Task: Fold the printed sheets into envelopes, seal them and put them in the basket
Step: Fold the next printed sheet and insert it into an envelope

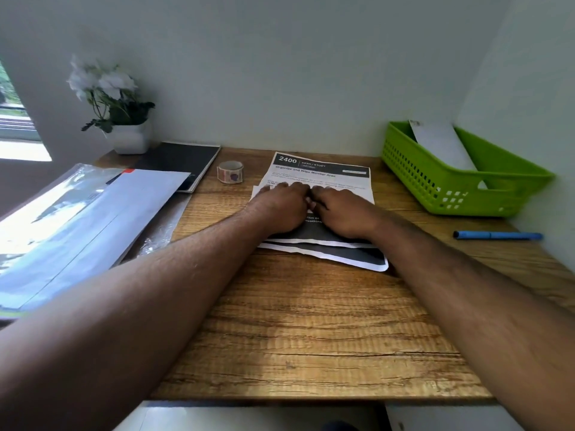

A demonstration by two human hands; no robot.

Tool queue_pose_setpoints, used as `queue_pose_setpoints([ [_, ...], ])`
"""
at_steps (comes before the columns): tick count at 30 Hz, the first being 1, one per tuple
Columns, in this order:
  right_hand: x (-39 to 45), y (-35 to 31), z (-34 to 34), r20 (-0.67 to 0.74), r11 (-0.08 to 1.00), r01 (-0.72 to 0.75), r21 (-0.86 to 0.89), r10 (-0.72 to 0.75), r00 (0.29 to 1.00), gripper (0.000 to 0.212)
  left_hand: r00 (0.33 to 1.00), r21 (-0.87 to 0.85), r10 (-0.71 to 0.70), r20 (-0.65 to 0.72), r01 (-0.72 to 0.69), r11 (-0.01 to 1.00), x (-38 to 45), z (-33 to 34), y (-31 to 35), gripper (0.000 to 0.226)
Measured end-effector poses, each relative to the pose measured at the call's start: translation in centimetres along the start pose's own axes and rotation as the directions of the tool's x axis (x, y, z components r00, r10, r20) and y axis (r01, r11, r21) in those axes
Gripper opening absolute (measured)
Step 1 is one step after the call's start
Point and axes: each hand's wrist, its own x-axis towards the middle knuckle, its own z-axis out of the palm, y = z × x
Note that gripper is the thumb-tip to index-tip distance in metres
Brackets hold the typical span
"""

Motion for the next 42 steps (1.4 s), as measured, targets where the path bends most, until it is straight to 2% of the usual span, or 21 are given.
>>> queue_pose_setpoints([
  [4, 0.1, 0.1, 0.0, 0.045, 1.0, 0.002, -0.027, 0.0, 0.999, 0.047, 0.997, 0.055, 0.0, 0.074, -0.004, 0.998, 0.2, 0.0, 0.0, 0.048],
  [10, -0.6, 1.8, -1.3, 0.129, 0.968, -0.181, -0.173, 0.205, 0.97, 0.061, 0.983, 0.12, -0.039, 0.182, 0.018, 0.993, -0.5, -1.1, -0.2, 0.053],
  [15, -1.4, 4.4, -2.8, 0.175, 0.965, -0.236, -0.118, 0.254, 0.951, 0.059, 0.969, 0.153, -0.06, 0.24, 0.024, 0.988, -1.2, -2.1, -1.6, 0.055],
  [19, -1.6, 4.2, -3.6, 0.163, 0.94, -0.263, -0.215, 0.3, 0.94, 0.056, 0.955, 0.236, -0.142, 0.259, 0.08, 0.968, -0.9, -2.9, -2.1, 0.062],
  [22, -1.4, 3.7, -3.7, 0.094, 0.927, -0.266, -0.266, 0.299, 0.95, 0.05, 0.967, 0.227, -0.133, 0.216, 0.083, 0.97, -0.7, -3.3, -1.6, 0.054],
  [24, -1.2, 4.2, -3.9, 0.05, 0.951, -0.236, -0.2, 0.251, 0.967, 0.05, 0.984, 0.208, -0.093, 0.154, 0.06, 0.976, -0.8, -3.6, -1.4, 0.052],
  [27, -1.3, 4.7, -4.5, 0.084, 0.991, -0.125, 0.038, 0.122, 0.989, 0.063, 0.989, 0.207, -0.068, 0.131, 0.04, 0.977, -1.1, -4.0, -1.8, 0.069],
  [29, -1.3, 4.5, -4.4, 0.139, 0.967, -0.099, 0.234, 0.068, 0.988, 0.074, 0.981, 0.247, -0.114, 0.158, 0.073, 0.966, -1.0, -4.3, -2.5, 0.081],
  [31, -1.2, 4.3, -4.1, 0.161, 0.937, -0.087, 0.337, 0.034, 0.986, 0.076, 0.974, 0.264, -0.138, 0.179, 0.087, 0.961, -1.0, -4.4, -2.9, 0.085],
  [36, -0.9, 4.4, -4.1, 0.137, 0.951, -0.076, 0.3, 0.036, 0.99, 0.079, 0.971, 0.112, -0.026, 0.238, 0.0, 0.994, -1.8, -4.7, -2.7, 0.075],
  [42, -1.6, 4.0, -4.9, 0.067, 0.98, -0.047, 0.194, 0.034, 0.997, 0.083, 0.98, -0.283, 0.0, 0.198, 0.057, 0.958, -2.0, -4.5, -3.1, 0.083],
])
